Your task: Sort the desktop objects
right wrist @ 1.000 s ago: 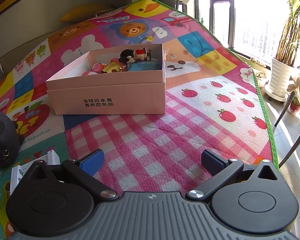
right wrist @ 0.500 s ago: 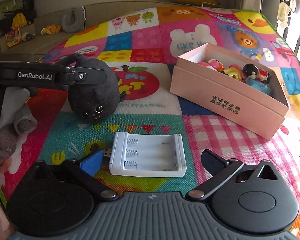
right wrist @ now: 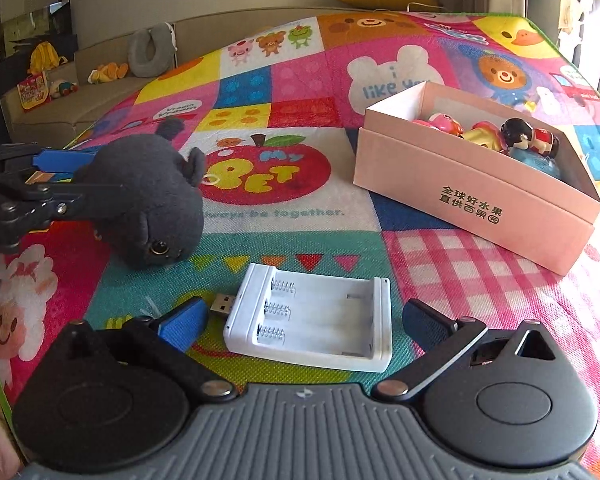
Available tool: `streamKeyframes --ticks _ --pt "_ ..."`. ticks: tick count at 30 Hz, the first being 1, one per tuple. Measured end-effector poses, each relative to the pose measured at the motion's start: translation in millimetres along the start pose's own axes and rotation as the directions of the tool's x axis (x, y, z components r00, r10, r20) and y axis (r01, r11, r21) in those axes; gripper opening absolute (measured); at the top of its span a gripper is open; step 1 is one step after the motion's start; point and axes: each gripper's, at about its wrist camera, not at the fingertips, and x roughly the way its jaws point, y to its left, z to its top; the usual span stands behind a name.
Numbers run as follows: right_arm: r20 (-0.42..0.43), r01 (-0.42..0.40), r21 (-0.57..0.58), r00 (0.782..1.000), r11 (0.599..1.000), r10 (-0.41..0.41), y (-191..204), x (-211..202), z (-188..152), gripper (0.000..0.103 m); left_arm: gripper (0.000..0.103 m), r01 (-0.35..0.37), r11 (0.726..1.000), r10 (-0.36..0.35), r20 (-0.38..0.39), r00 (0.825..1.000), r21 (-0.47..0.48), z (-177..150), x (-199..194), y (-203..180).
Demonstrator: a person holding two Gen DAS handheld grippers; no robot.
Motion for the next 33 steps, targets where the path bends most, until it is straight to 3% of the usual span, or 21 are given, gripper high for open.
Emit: streamKeyframes --ticks 4,8,10,12,16,19,23,26,30,33 --pt "0.014 0.001 0.004 1.0 1.0 -0.001 -0.2 -0.7 -0.9 0.103 0.103 0.008 0.999 -0.007 -0.027 1.0 0.036 -6.2 2.7 -10.7" --pt "0.015 0.009 0.008 1.0 1.0 -0.009 0.5 -1.4 -0.3 0.103 0.103 -0.038 0.997 0.04 -0.021 0.999 0.065 0.6 7.9 -9.0" --pt "0.005 0.028 0.019 1.0 0.999 -0.028 0.9 -3.0 3.8 0.103 0.103 -0.069 0.996 0.069 0.0 0.998 0.05 8.1 5.8 -0.6" --pt "0.059 0.016 0.026 0.998 1.0 -0.018 2.2 -13.0 11.0 0.103 0.103 -0.093 0.996 0.093 0.015 0.996 0.013 18.3 4.7 13.3" --pt "0.161 -0.045 -0.099 0.985 0.994 0.061 26.2 -30.8 38.5 0.103 0.103 -0.105 0.993 0.106 0.02 0.994 -0.049 33.1 14.8 38.3" --pt "0.176 -0.089 -0.213 0.976 0.973 0.128 59.3 -27.7 58.9 0.103 0.103 -0.121 0.986 0.124 0.022 0.992 -0.113 45.5 22.5 58.7" --pt "0.141 -0.109 -0.341 0.976 0.934 0.165 100.3 -1.8 75.8 0.082 0.103 -0.168 0.953 0.191 0.071 0.979 -0.251 58.5 10.4 97.6" --pt "0.082 -0.124 -0.331 0.984 0.936 0.159 113.3 26.0 88.4 0.062 0.103 -0.188 0.925 0.233 0.101 0.967 -0.332 54.9 -8.5 125.9" --pt "0.063 -0.147 -0.249 0.984 0.957 0.168 118.4 48.9 105.7 0.06 0.103 -0.222 0.905 0.271 0.09 0.958 -0.364 38.5 -24.0 145.2" --pt "0.079 -0.173 -0.273 0.976 0.946 0.201 131.8 53.5 111.4 0.061 0.103 -0.234 0.889 0.286 0.078 0.955 -0.394 28.2 -30.6 154.4"
